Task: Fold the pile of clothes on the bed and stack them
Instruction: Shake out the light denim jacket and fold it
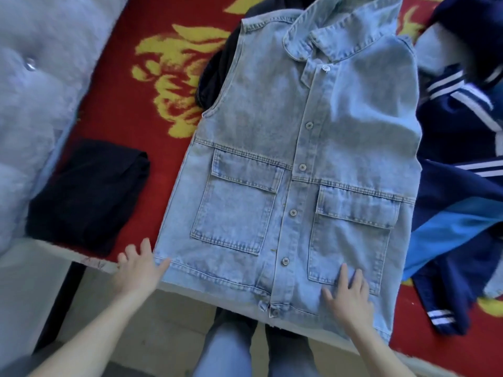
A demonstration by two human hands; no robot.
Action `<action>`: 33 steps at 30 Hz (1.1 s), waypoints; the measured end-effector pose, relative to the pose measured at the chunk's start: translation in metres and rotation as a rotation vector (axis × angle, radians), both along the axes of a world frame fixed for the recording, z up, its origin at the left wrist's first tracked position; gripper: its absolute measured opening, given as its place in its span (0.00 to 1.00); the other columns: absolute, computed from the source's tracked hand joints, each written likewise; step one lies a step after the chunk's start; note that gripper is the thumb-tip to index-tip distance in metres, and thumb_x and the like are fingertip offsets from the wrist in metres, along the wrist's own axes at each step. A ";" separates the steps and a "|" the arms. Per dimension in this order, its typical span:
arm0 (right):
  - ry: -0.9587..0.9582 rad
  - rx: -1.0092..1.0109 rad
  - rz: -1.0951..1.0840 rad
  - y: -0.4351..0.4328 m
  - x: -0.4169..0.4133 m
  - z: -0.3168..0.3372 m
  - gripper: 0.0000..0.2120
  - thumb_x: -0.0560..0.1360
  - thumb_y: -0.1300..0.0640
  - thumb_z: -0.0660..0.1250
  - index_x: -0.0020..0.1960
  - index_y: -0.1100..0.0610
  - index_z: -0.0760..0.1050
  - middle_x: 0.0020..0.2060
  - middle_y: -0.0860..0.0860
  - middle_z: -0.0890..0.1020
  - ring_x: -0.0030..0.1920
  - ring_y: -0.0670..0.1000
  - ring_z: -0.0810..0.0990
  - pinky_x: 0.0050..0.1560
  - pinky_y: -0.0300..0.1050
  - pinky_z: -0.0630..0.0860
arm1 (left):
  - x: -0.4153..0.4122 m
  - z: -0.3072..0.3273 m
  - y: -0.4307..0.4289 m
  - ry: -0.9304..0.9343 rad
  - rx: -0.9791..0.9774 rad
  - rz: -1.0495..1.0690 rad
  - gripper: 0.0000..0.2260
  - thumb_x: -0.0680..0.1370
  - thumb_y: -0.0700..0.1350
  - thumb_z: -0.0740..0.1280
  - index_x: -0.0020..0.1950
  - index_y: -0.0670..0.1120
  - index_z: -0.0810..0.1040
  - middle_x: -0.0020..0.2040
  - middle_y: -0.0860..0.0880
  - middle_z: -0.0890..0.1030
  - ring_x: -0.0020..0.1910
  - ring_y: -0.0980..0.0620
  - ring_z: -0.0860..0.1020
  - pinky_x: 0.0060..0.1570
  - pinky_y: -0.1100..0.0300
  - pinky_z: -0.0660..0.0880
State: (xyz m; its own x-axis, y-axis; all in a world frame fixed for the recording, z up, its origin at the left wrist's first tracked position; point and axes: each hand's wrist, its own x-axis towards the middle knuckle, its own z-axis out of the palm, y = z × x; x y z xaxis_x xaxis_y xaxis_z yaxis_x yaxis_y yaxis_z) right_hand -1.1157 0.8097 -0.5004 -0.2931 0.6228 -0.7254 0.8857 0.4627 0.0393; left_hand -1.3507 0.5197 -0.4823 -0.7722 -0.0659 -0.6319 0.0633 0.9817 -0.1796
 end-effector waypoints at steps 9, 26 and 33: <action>0.378 0.249 0.031 0.077 -0.095 0.038 0.27 0.76 0.56 0.64 0.72 0.59 0.61 0.71 0.62 0.61 0.71 0.61 0.60 0.66 0.57 0.61 | -0.075 0.029 0.121 0.091 0.252 -0.304 0.32 0.78 0.53 0.62 0.76 0.47 0.49 0.75 0.41 0.52 0.72 0.42 0.53 0.68 0.49 0.57; 0.506 0.391 0.305 0.249 -0.267 0.103 0.25 0.77 0.54 0.61 0.71 0.58 0.60 0.70 0.58 0.61 0.66 0.61 0.61 0.60 0.55 0.65 | -0.224 0.091 0.379 -0.001 0.906 -0.050 0.24 0.78 0.53 0.63 0.71 0.44 0.64 0.65 0.45 0.70 0.63 0.47 0.70 0.58 0.55 0.68; 0.698 0.238 0.540 0.252 -0.343 0.104 0.21 0.78 0.61 0.55 0.71 0.59 0.61 0.75 0.52 0.57 0.64 0.60 0.68 0.56 0.52 0.70 | -0.246 0.078 0.412 0.069 0.851 -0.093 0.15 0.74 0.39 0.60 0.29 0.45 0.60 0.30 0.44 0.64 0.35 0.48 0.67 0.37 0.55 0.63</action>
